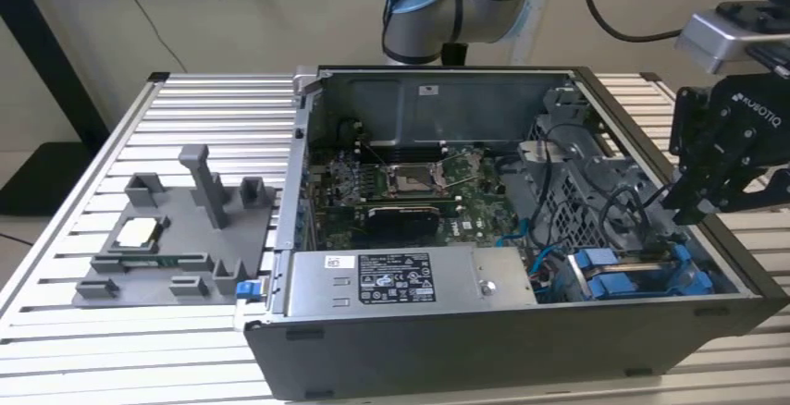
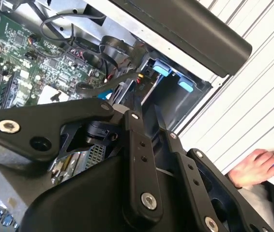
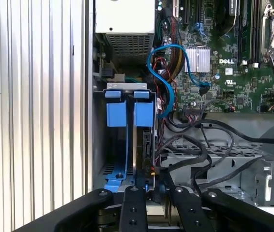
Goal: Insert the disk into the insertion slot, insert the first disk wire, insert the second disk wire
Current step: 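Insert the second disk wire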
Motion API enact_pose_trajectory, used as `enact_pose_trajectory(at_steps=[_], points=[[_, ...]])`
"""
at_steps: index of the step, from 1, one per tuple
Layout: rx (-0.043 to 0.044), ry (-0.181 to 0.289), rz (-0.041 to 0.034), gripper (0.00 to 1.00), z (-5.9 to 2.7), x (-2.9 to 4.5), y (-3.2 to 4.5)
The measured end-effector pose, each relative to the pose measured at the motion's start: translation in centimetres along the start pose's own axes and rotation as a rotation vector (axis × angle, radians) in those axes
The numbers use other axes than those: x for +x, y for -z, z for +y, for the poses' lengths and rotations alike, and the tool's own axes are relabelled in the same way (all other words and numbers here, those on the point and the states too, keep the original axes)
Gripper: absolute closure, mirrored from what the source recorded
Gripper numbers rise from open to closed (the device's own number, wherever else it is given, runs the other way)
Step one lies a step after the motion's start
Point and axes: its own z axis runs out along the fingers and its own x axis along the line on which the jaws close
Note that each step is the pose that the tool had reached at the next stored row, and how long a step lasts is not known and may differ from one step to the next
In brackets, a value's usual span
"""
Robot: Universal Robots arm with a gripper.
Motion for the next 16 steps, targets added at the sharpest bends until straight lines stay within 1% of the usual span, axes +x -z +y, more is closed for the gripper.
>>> enact_pose_trajectory(at_steps=[4,12,16], points=[[0.0000,0.000,0.0005,0.73,-0.10,0.01,0.04],[-0.0018,0.000,-0.0001,0.73,-1.79,0.00,0.07],[-0.0024,0.000,-0.0004,0.73,-2.15,-0.08,0.17]])
